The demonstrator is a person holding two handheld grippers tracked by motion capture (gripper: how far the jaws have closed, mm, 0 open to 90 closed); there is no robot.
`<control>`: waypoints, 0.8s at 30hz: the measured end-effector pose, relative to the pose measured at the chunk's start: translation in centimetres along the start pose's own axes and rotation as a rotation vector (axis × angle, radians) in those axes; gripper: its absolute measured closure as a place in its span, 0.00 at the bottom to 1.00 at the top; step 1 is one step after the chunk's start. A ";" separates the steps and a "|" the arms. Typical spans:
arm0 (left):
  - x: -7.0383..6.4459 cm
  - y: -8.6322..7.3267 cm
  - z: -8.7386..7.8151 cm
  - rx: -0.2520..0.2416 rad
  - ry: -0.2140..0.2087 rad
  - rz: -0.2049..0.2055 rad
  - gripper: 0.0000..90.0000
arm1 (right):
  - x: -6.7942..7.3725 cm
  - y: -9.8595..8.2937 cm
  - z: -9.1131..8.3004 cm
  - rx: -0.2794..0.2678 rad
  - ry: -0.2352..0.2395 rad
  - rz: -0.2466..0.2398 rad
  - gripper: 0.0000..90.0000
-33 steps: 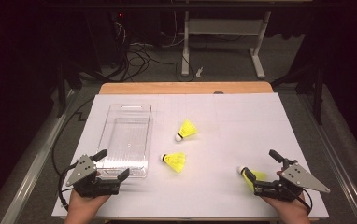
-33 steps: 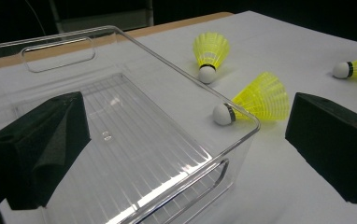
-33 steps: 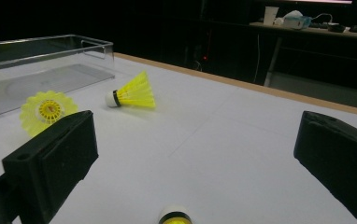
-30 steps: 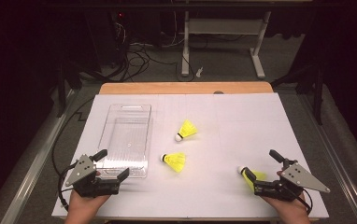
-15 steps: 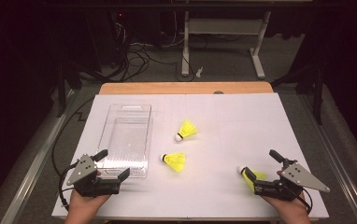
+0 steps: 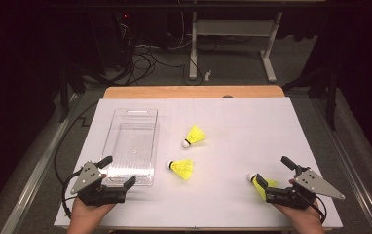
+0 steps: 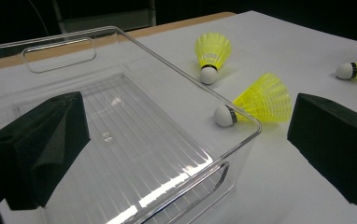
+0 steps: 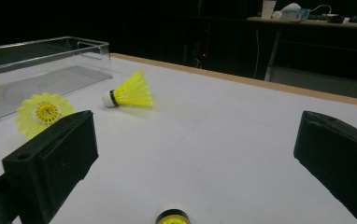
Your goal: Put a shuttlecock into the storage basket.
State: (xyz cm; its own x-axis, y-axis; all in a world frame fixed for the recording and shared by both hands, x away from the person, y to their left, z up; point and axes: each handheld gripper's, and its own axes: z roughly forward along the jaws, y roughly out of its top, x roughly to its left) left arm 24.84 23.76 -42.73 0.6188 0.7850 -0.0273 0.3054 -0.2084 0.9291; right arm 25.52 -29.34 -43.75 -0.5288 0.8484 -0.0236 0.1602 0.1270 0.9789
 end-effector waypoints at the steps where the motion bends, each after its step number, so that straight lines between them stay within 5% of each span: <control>1: -0.1 0.0 0.0 -0.010 0.002 0.007 0.00 | 0.1 0.1 0.0 0.014 0.010 -0.005 0.01; 6: 0.0 0.2 -0.4 -0.008 0.035 0.024 0.00 | 0.2 0.1 0.0 0.025 0.017 -0.022 0.01; 24: 3.3 -0.4 -2.9 -0.049 0.091 -0.071 0.00 | -0.2 0.0 -0.2 0.055 -0.006 -0.004 0.02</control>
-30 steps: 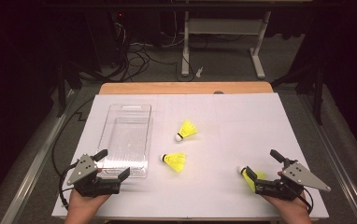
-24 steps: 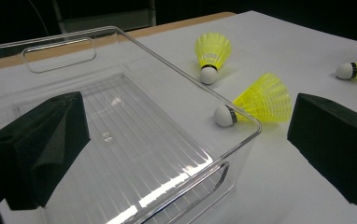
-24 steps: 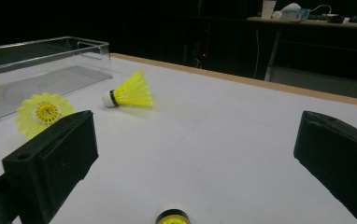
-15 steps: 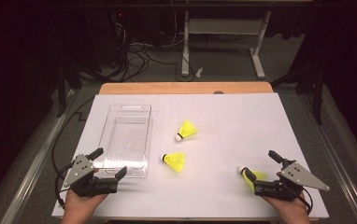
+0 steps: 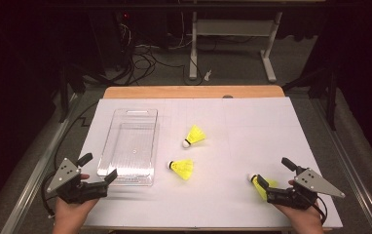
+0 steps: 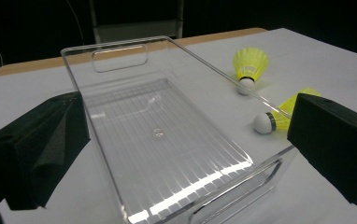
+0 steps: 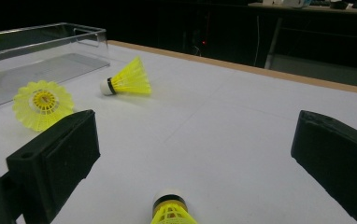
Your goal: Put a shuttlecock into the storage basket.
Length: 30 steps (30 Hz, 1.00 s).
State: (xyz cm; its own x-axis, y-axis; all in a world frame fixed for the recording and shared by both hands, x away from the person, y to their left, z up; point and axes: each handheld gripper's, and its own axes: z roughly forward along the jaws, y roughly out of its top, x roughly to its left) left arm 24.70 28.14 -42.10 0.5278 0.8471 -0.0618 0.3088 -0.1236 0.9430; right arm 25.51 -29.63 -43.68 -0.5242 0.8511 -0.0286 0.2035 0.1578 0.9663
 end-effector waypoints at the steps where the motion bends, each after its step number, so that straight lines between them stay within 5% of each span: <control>1: 0.2 0.0 -0.1 -0.002 0.006 -0.001 0.00 | 0.0 0.0 0.0 0.000 0.000 0.003 0.02; 23: 4.0 -1.3 -2.5 -0.040 0.082 -0.091 0.01 | -0.2 0.3 -0.1 -0.013 -0.014 0.002 0.03; 30: 3.4 -1.8 -2.7 0.027 0.095 -0.061 0.01 | -0.2 0.3 -0.1 -0.018 -0.002 0.001 0.03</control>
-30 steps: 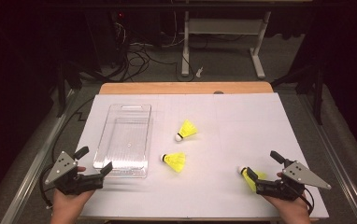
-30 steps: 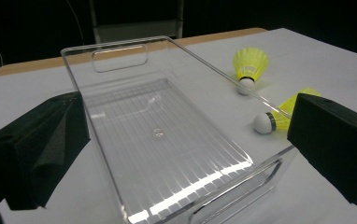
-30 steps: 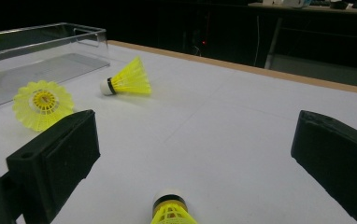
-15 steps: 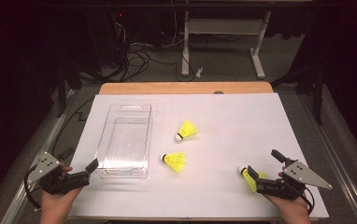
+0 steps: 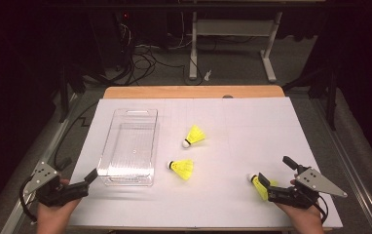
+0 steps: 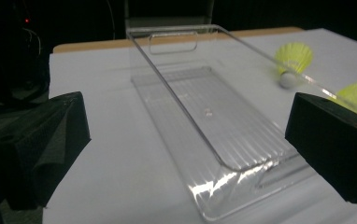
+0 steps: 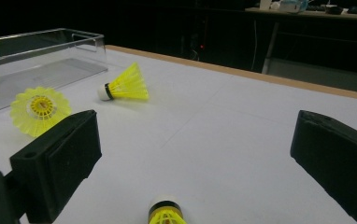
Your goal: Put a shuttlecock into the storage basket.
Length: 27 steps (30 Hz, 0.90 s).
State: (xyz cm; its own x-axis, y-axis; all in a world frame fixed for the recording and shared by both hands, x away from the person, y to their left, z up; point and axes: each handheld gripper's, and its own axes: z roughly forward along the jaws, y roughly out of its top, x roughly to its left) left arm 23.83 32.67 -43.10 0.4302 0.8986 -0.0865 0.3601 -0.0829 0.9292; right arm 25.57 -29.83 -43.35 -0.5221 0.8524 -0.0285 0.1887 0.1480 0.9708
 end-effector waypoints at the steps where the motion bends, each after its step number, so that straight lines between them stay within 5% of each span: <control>1: -0.1 -0.2 -0.1 0.018 -0.002 0.009 0.01 | 0.0 0.0 0.0 0.000 0.000 0.000 0.03; 17: 0.0 -1.5 0.3 0.123 -0.030 -0.027 0.01 | 0.1 -0.6 0.2 0.002 0.032 0.000 0.00; 27: -0.9 -1.7 1.7 0.287 -0.056 0.038 0.01 | 0.0 -0.5 -0.2 -0.008 0.015 0.018 0.00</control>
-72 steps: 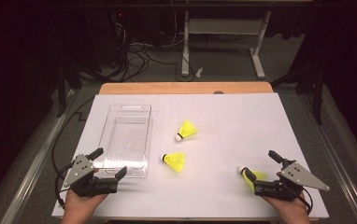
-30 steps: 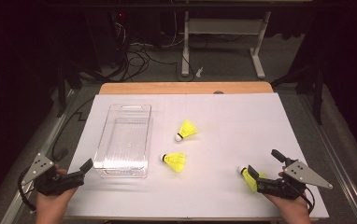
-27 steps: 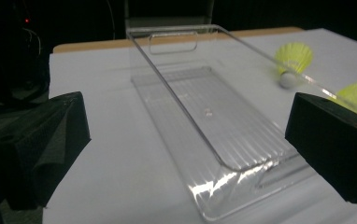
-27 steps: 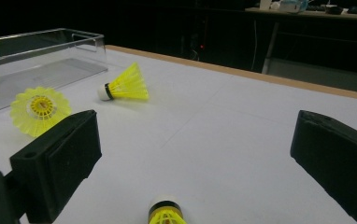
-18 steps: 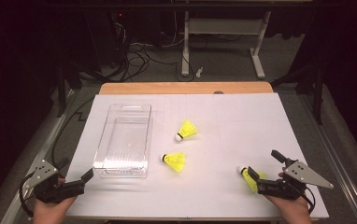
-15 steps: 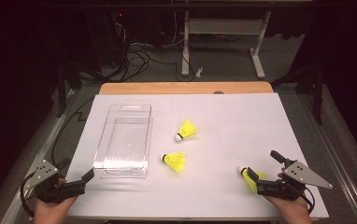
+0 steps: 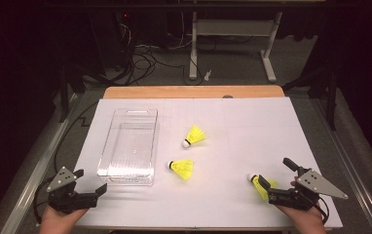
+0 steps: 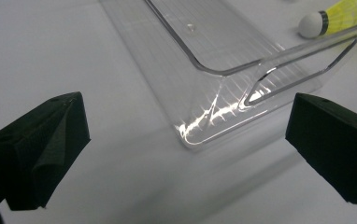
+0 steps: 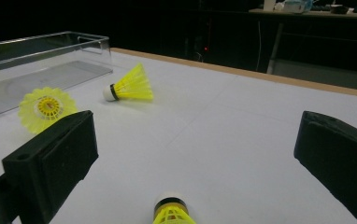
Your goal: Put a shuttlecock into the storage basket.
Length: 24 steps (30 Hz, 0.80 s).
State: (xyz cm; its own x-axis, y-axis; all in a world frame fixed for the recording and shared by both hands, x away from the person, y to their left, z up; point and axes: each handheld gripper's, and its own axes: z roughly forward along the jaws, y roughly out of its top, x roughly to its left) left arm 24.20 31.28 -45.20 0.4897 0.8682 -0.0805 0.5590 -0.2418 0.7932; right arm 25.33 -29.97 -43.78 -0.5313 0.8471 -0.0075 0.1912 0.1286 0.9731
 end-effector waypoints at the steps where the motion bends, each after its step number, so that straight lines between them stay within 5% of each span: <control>1: -0.1 0.0 0.0 0.008 0.006 0.006 0.01 | 0.0 0.0 0.0 0.001 0.002 0.000 0.00; 10: 0.2 0.2 0.2 0.072 -0.011 -0.061 0.01 | 0.2 -0.2 0.1 0.002 0.007 -0.005 0.00; 24: 0.1 0.2 1.2 0.183 -0.003 -0.067 0.01 | -0.1 -0.4 0.2 0.020 0.007 0.013 0.00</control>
State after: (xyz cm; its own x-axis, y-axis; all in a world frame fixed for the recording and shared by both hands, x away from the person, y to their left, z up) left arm 25.08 30.79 -45.78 0.4495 0.8835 -0.1316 0.7026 -0.2588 0.6628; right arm 25.46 -30.00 -44.22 -0.5339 0.8455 0.0072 0.2150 0.1276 0.9682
